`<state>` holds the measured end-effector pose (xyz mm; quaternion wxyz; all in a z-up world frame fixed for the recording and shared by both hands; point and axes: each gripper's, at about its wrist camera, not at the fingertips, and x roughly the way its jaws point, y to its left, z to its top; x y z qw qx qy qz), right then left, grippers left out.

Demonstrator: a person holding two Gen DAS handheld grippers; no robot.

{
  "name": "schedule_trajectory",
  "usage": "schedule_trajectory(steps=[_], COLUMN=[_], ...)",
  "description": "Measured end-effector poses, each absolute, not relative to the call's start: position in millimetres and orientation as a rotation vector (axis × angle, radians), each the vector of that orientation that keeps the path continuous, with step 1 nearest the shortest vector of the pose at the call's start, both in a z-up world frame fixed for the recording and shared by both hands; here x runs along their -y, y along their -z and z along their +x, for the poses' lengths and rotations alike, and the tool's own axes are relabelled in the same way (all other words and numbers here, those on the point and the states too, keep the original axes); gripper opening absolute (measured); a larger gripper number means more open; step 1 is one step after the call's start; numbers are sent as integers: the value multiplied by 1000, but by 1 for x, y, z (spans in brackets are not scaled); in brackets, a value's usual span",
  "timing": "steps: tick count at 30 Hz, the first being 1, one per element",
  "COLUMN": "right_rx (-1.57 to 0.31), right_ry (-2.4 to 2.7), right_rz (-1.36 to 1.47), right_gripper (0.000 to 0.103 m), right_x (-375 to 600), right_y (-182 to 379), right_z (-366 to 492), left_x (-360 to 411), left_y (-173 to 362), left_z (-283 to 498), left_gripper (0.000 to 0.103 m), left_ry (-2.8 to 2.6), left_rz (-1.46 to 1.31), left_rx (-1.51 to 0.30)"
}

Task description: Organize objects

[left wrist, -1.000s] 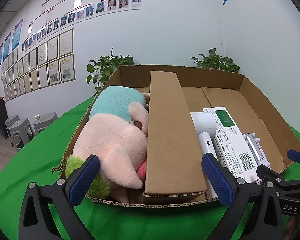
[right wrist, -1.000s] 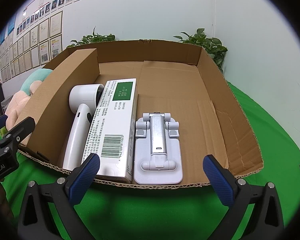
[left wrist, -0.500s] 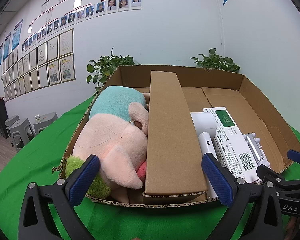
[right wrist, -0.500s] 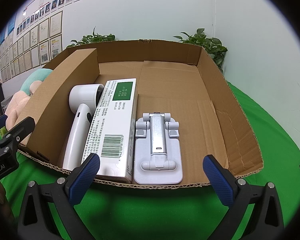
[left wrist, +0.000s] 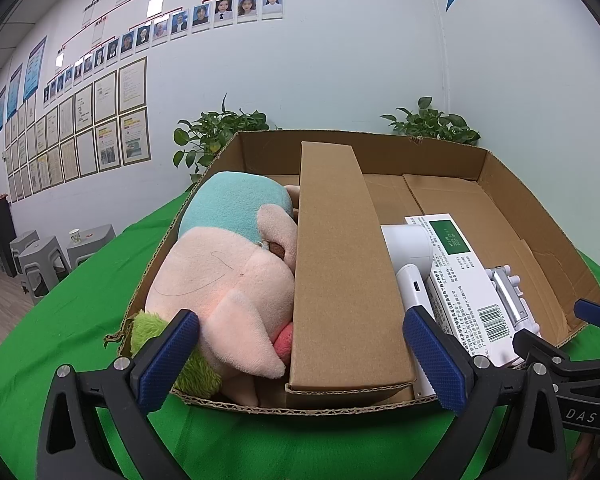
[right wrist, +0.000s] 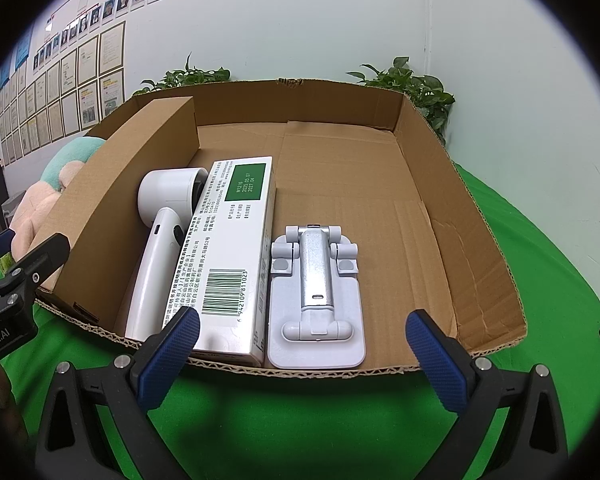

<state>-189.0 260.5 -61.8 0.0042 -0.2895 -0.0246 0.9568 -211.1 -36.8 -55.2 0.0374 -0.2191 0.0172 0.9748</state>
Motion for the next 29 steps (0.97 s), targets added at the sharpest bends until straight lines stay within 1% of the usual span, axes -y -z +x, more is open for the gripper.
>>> schedule_trajectory(steps=[29], right_rx=[77], right_ry=[-2998], right_rz=[-908], right_gripper=[102], right_x=[-261], right_y=[61], right_z=[-189], left_x=[39], left_y=[57], left_z=[-213], left_gripper=[103], left_ry=[-2995], left_rz=[-670], left_rx=[-71])
